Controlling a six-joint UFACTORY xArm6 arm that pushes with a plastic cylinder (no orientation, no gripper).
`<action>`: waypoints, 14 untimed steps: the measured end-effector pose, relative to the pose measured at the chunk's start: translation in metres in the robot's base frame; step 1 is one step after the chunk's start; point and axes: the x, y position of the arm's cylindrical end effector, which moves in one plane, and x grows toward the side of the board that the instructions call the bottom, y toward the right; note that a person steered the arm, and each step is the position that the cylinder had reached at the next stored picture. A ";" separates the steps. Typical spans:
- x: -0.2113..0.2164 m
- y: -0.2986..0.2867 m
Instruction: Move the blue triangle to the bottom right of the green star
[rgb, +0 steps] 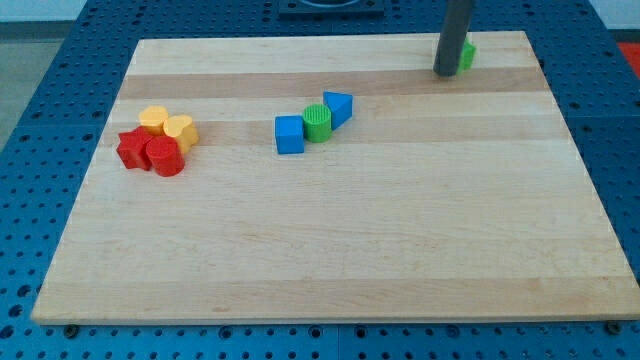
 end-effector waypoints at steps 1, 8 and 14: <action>-0.014 0.004; 0.052 -0.246; 0.100 -0.113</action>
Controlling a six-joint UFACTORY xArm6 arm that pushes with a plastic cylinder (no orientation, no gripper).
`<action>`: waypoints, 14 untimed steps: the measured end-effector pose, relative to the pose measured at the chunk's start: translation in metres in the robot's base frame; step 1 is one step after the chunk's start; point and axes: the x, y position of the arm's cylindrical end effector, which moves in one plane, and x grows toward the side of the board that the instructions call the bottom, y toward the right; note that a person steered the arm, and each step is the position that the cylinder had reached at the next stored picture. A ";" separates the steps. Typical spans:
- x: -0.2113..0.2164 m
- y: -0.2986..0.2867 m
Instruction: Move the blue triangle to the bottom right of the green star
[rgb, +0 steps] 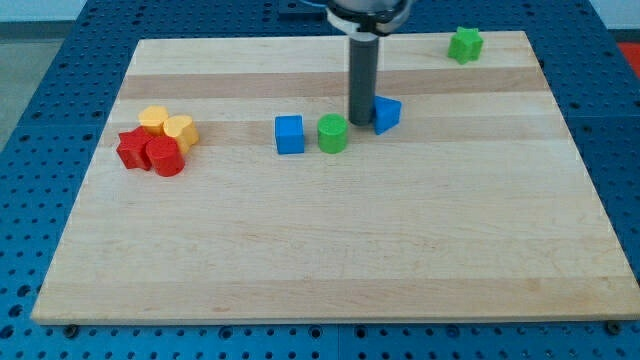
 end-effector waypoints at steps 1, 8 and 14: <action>0.013 0.032; -0.070 0.093; -0.088 0.153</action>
